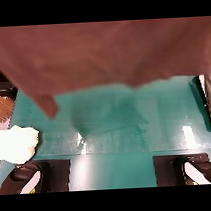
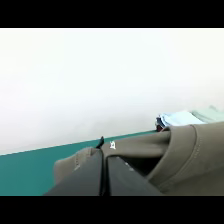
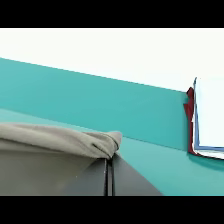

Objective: Fold the shirts.

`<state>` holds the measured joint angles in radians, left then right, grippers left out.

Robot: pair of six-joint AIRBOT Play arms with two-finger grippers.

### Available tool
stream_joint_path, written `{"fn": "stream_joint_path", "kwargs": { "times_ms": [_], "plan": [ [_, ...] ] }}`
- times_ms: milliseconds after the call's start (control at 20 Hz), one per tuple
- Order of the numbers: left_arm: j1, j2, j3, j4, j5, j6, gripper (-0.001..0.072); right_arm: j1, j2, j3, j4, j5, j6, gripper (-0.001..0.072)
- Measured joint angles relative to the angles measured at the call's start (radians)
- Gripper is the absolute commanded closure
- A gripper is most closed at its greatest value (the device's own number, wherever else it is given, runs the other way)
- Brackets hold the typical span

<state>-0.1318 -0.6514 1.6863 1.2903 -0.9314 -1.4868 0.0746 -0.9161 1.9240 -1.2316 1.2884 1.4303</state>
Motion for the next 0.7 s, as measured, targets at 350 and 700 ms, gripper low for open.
{"fn": "stream_joint_path", "kwargs": {
  "times_ms": [350,700],
  "plan": [
    [0.000,-0.090,-0.112,0.009,-0.322,-0.004,0.0684,0.031,-0.257,0.068,-0.005,0.131,0.023,0.0695],
    [0.000,-0.371,-0.486,0.015,-0.097,0.023,0.0685,0.103,-0.643,-0.092,-0.003,0.135,0.026,0.0695]
  ]
}}
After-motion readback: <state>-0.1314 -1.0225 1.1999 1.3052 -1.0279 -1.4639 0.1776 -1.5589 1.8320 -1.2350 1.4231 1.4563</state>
